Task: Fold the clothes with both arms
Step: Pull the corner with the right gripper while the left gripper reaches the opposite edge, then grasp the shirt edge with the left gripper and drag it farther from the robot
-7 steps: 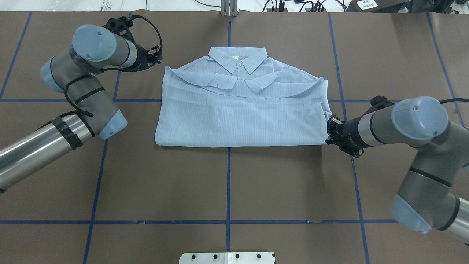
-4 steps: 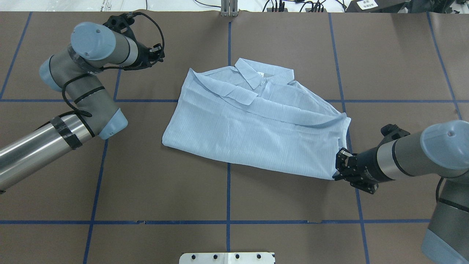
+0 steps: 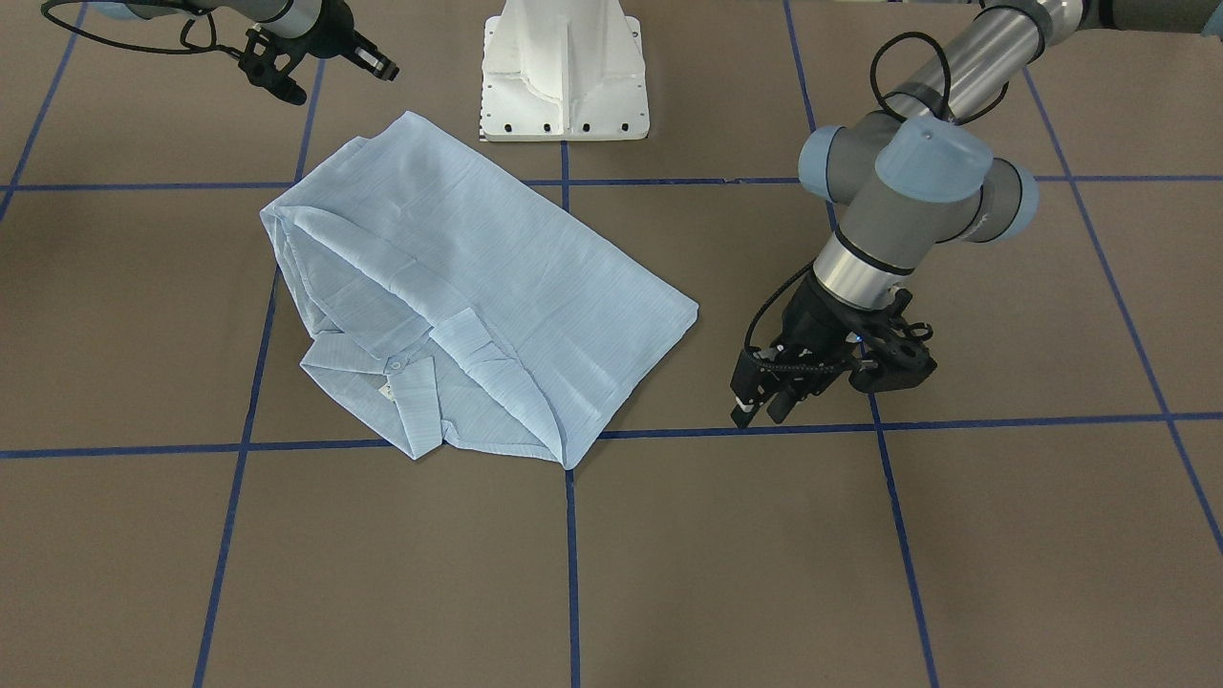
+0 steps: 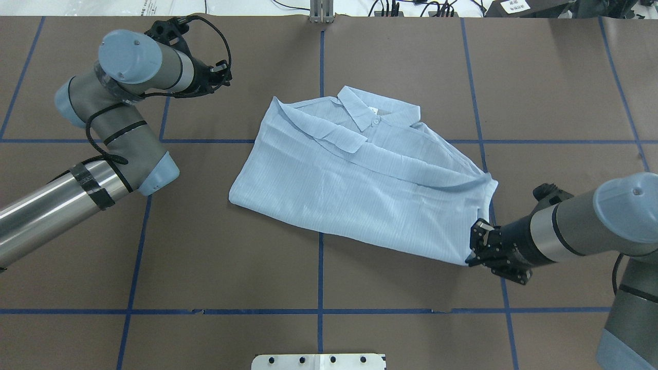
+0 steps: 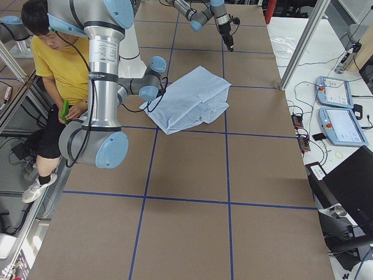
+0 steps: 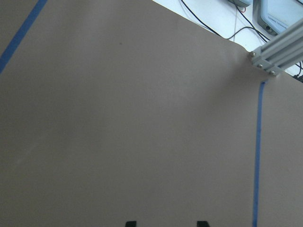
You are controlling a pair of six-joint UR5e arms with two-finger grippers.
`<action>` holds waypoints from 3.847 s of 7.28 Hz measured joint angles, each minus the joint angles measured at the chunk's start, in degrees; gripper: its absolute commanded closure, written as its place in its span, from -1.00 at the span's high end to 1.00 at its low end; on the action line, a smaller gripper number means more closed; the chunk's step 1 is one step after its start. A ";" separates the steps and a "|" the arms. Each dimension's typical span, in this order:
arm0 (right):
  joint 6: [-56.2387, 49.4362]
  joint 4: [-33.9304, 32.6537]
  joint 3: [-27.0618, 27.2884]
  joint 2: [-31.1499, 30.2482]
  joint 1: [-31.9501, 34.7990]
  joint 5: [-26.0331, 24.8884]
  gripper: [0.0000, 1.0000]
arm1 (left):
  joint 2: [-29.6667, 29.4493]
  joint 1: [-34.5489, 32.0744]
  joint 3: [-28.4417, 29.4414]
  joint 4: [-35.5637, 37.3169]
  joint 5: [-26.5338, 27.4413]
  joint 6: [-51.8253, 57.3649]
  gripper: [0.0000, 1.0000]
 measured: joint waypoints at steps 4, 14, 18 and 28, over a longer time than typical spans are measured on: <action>-3.29 0.70 -4.16 6.29 19.15 0.58 1.00 | 4.71 13.00 -9.35 3.15 4.28 -12.26 1.00; -16.90 0.87 -12.96 12.54 31.10 -0.43 1.00 | 6.09 19.69 -4.71 1.55 10.11 -17.15 0.73; -16.89 0.88 -13.16 12.57 31.22 -0.44 1.00 | 5.55 19.58 -3.97 4.24 10.18 -18.15 -1.00; -16.81 0.95 -13.71 12.34 31.17 -0.97 1.00 | -3.93 7.72 6.27 4.63 10.48 -8.37 -1.00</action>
